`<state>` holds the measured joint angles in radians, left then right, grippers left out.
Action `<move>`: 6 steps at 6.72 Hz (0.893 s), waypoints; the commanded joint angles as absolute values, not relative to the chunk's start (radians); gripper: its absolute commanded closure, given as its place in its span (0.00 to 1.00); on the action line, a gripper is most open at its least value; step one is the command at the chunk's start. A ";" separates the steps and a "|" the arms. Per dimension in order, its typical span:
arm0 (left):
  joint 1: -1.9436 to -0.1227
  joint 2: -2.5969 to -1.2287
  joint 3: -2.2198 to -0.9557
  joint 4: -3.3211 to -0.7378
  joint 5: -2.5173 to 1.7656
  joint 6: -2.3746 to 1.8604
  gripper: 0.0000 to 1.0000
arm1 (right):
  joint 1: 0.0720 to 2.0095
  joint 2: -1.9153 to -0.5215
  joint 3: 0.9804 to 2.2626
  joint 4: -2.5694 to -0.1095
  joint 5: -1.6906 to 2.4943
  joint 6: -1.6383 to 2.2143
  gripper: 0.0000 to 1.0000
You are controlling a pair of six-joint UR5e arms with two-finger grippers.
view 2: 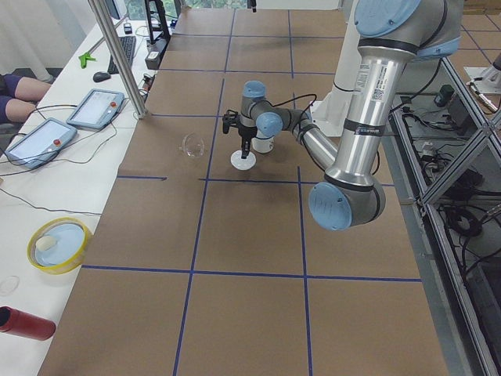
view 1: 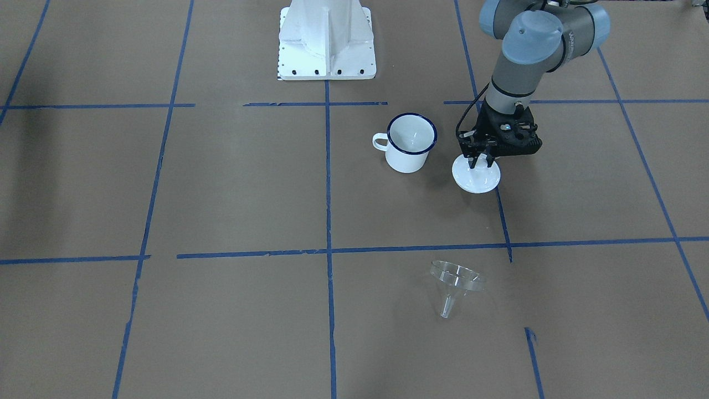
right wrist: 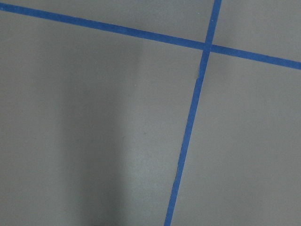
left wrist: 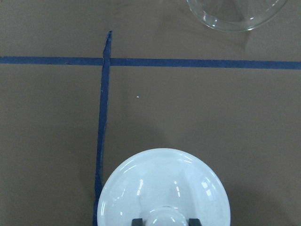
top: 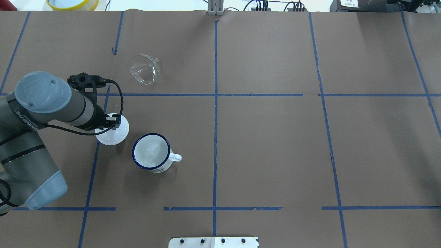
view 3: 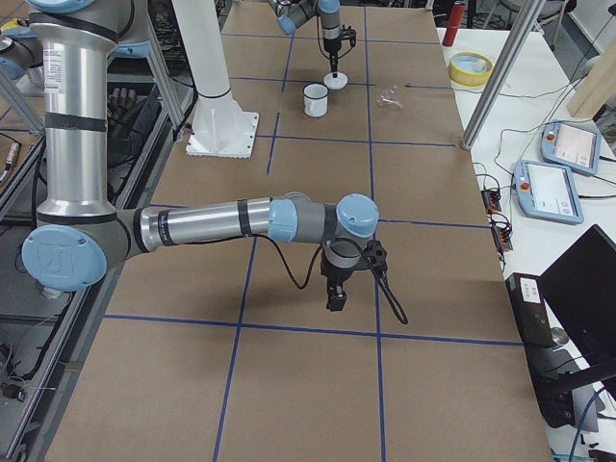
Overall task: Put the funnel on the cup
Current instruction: 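Lower the lid onto the table and open the left gripper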
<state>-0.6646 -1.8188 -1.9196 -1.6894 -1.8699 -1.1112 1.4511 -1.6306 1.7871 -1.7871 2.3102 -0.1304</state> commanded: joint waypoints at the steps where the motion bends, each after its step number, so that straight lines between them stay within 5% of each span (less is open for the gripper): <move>1: -0.663 -1.816 -1.872 -1.756 -1.870 -1.109 1.00 | 1.451 -1.631 1.786 -1.787 2.310 -0.130 0.00; 2: -0.661 -1.815 -1.870 -1.756 -1.871 -1.109 1.00 | 1.451 -1.631 1.786 -1.787 2.310 -0.130 0.00; 3: -0.661 -1.809 -1.868 -1.758 -1.870 -1.108 0.85 | 1.451 -1.631 1.787 -1.789 2.310 -0.130 0.00; 4: -0.660 -1.801 -1.868 -1.761 -1.870 -1.106 0.21 | 1.451 -1.631 1.786 -1.787 2.310 -0.130 0.00; 5: -0.660 -1.804 -1.873 -1.759 -1.871 -1.095 0.00 | 1.451 -1.631 1.787 -1.787 2.310 -0.130 0.00; 6: -0.660 -1.812 -1.876 -1.752 -1.873 -1.094 0.00 | 1.451 -1.631 1.786 -1.787 2.310 -0.130 0.00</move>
